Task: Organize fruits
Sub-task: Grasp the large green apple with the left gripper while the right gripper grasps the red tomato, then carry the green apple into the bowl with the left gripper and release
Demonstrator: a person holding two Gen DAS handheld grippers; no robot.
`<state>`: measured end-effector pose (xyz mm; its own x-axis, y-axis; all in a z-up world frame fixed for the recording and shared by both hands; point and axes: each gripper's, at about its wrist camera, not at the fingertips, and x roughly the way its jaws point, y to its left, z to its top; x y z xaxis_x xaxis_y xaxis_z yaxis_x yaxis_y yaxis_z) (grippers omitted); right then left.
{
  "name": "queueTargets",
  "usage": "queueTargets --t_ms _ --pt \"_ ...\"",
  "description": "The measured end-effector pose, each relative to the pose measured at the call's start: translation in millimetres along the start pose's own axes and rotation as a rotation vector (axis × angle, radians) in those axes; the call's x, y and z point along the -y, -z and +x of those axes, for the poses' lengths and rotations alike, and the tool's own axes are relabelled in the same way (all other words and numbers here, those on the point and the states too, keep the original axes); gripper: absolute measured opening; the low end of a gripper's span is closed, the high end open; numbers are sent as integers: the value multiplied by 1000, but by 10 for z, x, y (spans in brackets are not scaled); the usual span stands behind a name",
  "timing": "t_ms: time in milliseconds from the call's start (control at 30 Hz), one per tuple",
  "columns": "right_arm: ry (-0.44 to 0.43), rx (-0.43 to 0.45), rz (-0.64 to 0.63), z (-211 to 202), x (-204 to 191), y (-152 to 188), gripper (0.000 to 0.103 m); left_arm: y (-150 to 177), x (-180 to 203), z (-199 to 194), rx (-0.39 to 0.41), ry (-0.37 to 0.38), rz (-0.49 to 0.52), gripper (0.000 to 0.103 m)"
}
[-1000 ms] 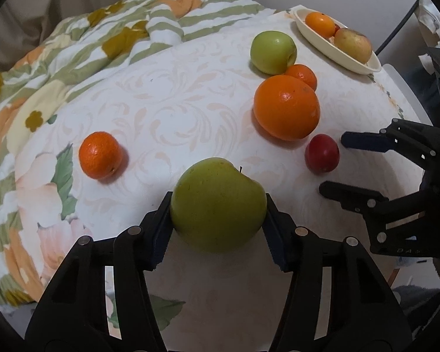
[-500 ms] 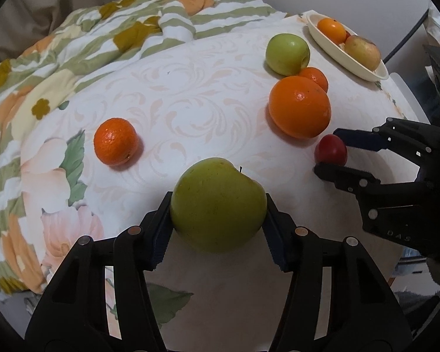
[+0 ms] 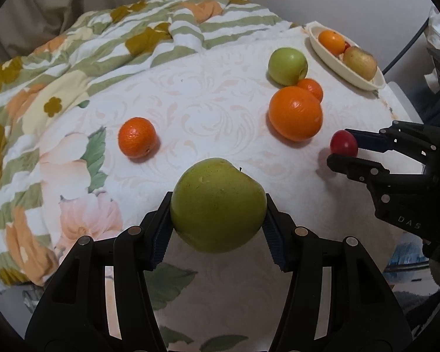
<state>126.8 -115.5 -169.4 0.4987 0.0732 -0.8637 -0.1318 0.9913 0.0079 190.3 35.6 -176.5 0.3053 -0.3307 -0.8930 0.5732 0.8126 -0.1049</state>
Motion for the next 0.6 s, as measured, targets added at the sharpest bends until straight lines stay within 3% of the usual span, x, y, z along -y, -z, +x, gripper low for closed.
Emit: queueTargets --t_ms 300,600 --pt "22 47 41 -434 49 -46 32 -40 67 -318 48 4 -27 63" --pt "45 104 65 -867 232 -125 32 -321 323 -667 126 -7 -11 63"
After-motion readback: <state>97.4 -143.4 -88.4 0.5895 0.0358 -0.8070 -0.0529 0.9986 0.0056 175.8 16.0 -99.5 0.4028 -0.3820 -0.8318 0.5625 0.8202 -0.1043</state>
